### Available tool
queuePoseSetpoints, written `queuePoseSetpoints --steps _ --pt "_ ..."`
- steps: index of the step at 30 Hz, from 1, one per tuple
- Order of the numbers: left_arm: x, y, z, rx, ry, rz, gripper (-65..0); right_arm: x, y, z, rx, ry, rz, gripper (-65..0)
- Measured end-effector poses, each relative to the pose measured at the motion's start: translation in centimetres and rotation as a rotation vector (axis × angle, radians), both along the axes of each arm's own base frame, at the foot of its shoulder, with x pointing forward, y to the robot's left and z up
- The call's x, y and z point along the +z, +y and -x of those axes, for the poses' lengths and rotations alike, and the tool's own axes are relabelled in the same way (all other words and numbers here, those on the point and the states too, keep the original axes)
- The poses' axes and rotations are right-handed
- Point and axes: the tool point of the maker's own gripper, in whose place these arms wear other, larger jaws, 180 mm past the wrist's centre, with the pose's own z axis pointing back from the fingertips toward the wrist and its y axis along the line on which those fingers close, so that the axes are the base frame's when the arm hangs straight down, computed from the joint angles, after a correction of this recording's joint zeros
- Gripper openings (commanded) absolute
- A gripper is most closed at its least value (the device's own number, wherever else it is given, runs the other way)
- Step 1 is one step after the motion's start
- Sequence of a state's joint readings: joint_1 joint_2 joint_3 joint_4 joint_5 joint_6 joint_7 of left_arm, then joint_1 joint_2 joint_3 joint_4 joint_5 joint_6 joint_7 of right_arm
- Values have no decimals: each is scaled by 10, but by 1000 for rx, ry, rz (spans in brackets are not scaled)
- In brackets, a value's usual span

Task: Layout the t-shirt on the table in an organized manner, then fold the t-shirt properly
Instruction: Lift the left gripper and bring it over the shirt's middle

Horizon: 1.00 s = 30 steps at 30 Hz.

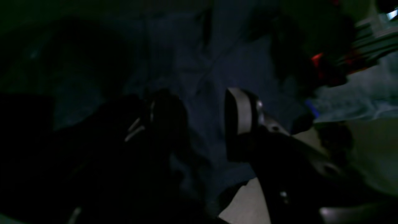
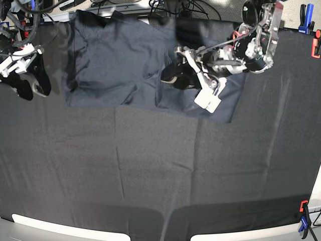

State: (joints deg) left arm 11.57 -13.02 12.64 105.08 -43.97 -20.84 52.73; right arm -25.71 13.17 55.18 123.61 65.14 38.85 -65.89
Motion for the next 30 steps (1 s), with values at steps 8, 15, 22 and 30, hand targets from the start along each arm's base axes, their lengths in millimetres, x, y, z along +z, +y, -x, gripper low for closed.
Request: queuePoseSetpoints --steps 8,15,22,30 --pt "7 27 -55 44 -225 -243 -389 0 0 0 0 1 0 -299" --pt "1 81 -96 210 -393 -573 -390 0 0 0 0 1 0 -299" --pt "-66 77 -53 179 -169 -512 -390 0 0 0 1 0 -1 -299" --pt "-43 71 -77 221 -282 -455 -390 -4 -5 1 -16 21 27 -299"
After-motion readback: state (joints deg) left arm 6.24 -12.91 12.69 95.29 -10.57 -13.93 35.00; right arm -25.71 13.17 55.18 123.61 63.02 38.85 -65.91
